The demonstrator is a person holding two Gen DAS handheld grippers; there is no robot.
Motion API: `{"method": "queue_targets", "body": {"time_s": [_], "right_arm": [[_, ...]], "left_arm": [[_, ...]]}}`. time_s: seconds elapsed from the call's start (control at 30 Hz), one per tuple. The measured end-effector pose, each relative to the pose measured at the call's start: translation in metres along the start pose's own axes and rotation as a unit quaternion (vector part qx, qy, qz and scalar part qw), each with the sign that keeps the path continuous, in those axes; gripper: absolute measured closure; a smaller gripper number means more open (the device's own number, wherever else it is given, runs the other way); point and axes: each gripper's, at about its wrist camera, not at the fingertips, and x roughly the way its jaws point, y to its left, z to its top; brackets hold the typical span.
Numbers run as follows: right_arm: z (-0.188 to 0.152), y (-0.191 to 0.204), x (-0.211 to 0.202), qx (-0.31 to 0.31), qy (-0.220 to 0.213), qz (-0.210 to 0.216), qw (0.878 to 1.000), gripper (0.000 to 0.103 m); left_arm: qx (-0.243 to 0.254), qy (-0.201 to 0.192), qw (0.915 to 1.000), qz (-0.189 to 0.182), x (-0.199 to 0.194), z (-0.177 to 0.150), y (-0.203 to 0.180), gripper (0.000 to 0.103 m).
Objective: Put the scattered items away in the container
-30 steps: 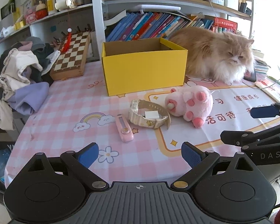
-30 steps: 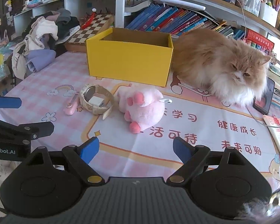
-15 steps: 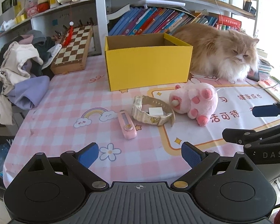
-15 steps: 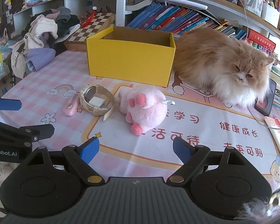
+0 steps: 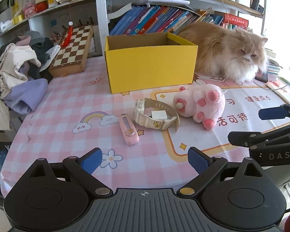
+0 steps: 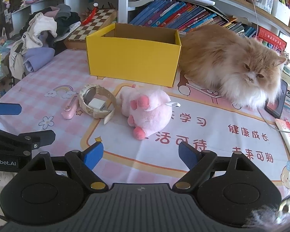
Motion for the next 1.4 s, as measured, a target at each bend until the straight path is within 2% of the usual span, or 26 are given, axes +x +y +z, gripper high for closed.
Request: {"method": "queue_targets", "body": {"time_s": [1.07, 1.17, 1.4], "right_arm": [[0.023, -0.014, 0.041, -0.012, 0.029, 0.017, 0.999, 0.02], [0.025, -0.014, 0.045, -0.014, 0.031, 0.019, 0.999, 0.02], [0.03, -0.015, 0.055, -0.017, 0.038, 0.025, 0.999, 0.021]], "left_arm": [[-0.025, 0.018, 0.9995, 0.004, 0.034, 0.014, 0.007, 0.008], [-0.027, 0.022, 0.9994, 0.006, 0.038, 0.015, 0.008, 0.013], [-0.036, 0.032, 0.9988, 0.01, 0.046, 0.016, 0.012, 0.014]]}}
